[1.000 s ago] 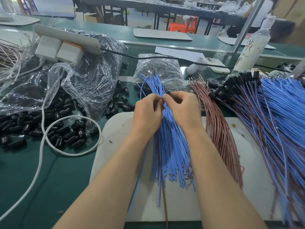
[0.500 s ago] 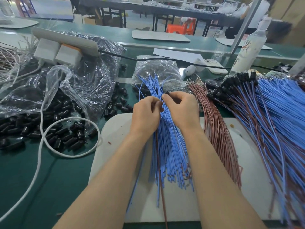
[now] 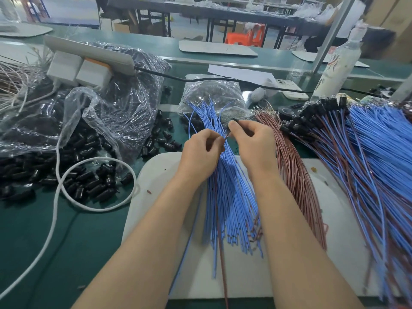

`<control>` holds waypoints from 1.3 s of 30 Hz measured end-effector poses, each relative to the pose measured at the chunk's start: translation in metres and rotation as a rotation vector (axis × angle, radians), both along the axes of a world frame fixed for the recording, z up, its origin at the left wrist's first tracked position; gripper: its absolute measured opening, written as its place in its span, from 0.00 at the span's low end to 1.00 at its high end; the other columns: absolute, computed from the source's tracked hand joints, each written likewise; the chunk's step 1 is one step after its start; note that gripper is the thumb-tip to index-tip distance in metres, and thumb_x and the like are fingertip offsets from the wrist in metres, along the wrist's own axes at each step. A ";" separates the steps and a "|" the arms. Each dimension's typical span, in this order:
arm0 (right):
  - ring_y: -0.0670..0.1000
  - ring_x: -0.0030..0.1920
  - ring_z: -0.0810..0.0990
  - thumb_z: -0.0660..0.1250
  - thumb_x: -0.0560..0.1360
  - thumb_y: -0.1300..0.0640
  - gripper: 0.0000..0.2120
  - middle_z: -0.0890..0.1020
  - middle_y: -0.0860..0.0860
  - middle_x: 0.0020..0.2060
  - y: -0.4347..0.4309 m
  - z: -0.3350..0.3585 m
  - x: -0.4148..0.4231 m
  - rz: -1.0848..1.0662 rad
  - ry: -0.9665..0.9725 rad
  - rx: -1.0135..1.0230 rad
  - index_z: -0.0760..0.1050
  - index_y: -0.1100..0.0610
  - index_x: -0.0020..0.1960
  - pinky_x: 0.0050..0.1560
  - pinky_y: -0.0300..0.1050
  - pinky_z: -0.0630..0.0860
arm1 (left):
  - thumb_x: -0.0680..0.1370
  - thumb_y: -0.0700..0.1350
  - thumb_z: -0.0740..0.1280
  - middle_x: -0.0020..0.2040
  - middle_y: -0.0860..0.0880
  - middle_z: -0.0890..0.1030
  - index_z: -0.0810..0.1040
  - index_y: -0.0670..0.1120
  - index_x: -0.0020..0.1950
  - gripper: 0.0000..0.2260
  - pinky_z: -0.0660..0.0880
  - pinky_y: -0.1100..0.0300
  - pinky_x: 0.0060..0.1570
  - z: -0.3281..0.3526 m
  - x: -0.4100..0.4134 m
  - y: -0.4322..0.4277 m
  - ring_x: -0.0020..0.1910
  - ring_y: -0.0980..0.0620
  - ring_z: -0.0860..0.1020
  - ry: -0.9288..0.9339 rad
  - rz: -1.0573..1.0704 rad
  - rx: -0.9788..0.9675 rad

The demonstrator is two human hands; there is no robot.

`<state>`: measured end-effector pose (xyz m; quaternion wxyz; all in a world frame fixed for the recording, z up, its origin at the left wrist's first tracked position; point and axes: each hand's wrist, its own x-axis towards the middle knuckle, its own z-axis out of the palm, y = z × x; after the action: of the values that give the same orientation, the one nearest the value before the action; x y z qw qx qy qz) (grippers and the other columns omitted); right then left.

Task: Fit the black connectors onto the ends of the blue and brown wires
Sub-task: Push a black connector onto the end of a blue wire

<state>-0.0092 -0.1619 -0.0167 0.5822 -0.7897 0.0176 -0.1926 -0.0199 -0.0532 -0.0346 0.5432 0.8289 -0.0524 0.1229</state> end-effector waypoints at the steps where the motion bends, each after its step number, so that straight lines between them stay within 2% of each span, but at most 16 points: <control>1: 0.43 0.34 0.76 0.68 0.75 0.57 0.06 0.79 0.45 0.31 -0.001 0.001 0.001 0.011 0.019 0.056 0.81 0.58 0.42 0.44 0.44 0.75 | 0.79 0.44 0.64 0.38 0.53 0.81 0.77 0.45 0.45 0.05 0.71 0.69 0.41 0.001 0.000 0.000 0.37 0.57 0.77 0.022 -0.027 -0.051; 3: 0.45 0.35 0.77 0.68 0.75 0.58 0.07 0.79 0.46 0.31 -0.002 0.002 0.000 0.039 0.050 0.149 0.79 0.54 0.39 0.46 0.47 0.76 | 0.78 0.45 0.66 0.39 0.51 0.81 0.78 0.45 0.47 0.05 0.73 0.65 0.44 0.002 0.000 0.000 0.39 0.55 0.77 0.073 -0.065 -0.144; 7: 0.45 0.35 0.78 0.68 0.76 0.58 0.07 0.80 0.46 0.31 0.000 0.002 -0.001 0.103 0.077 0.193 0.79 0.53 0.39 0.42 0.44 0.76 | 0.78 0.41 0.67 0.36 0.53 0.80 0.78 0.43 0.46 0.02 0.73 0.71 0.40 0.002 0.001 0.001 0.38 0.58 0.77 0.101 -0.083 -0.265; 12: 0.47 0.38 0.80 0.68 0.76 0.58 0.05 0.80 0.49 0.33 -0.002 0.004 -0.001 0.147 0.095 0.217 0.78 0.54 0.41 0.45 0.44 0.77 | 0.78 0.40 0.67 0.35 0.54 0.80 0.79 0.44 0.44 0.03 0.73 0.71 0.39 0.002 0.001 0.001 0.36 0.59 0.76 0.098 -0.072 -0.302; 16: 0.45 0.38 0.81 0.68 0.75 0.60 0.08 0.82 0.48 0.33 -0.001 0.004 -0.004 0.183 0.070 0.143 0.79 0.53 0.38 0.44 0.39 0.78 | 0.78 0.40 0.67 0.35 0.53 0.80 0.80 0.41 0.47 0.04 0.73 0.71 0.40 0.002 0.002 0.002 0.34 0.63 0.77 0.081 -0.060 -0.301; 20: 0.49 0.40 0.82 0.68 0.75 0.60 0.09 0.83 0.50 0.34 0.001 0.004 -0.005 0.195 0.062 0.104 0.78 0.51 0.37 0.49 0.45 0.79 | 0.78 0.40 0.66 0.37 0.51 0.81 0.80 0.39 0.48 0.05 0.75 0.67 0.45 0.002 0.002 0.003 0.37 0.60 0.78 0.079 -0.063 -0.267; 23: 0.50 0.41 0.82 0.69 0.75 0.60 0.10 0.83 0.50 0.34 0.001 0.004 -0.005 0.199 0.063 0.100 0.78 0.51 0.36 0.49 0.45 0.79 | 0.78 0.41 0.66 0.37 0.52 0.80 0.80 0.42 0.46 0.04 0.75 0.67 0.43 0.002 0.003 0.004 0.38 0.59 0.77 0.099 -0.070 -0.265; 27: 0.48 0.40 0.83 0.69 0.75 0.59 0.08 0.83 0.50 0.34 0.000 0.003 -0.004 0.195 0.062 0.084 0.79 0.52 0.37 0.47 0.43 0.79 | 0.78 0.42 0.67 0.36 0.54 0.80 0.80 0.42 0.48 0.04 0.74 0.72 0.44 0.001 0.003 0.005 0.36 0.64 0.77 0.127 -0.082 -0.305; 35: 0.40 0.33 0.79 0.69 0.75 0.59 0.07 0.82 0.46 0.30 -0.001 0.003 -0.004 0.184 0.050 0.094 0.80 0.53 0.38 0.36 0.33 0.74 | 0.78 0.44 0.68 0.35 0.55 0.81 0.80 0.45 0.45 0.04 0.74 0.67 0.50 0.001 0.002 0.006 0.39 0.62 0.78 0.160 -0.092 -0.300; 39: 0.39 0.31 0.78 0.69 0.75 0.59 0.07 0.81 0.44 0.29 -0.002 0.004 -0.004 0.173 0.045 0.117 0.79 0.52 0.38 0.36 0.33 0.74 | 0.78 0.44 0.68 0.34 0.55 0.80 0.79 0.45 0.44 0.04 0.73 0.72 0.42 0.001 0.001 0.006 0.37 0.61 0.77 0.150 -0.099 -0.304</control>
<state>-0.0130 -0.1637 -0.0124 0.6411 -0.7572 -0.0265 -0.1223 -0.0188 -0.0467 -0.0332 0.6700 0.7405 -0.0333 0.0401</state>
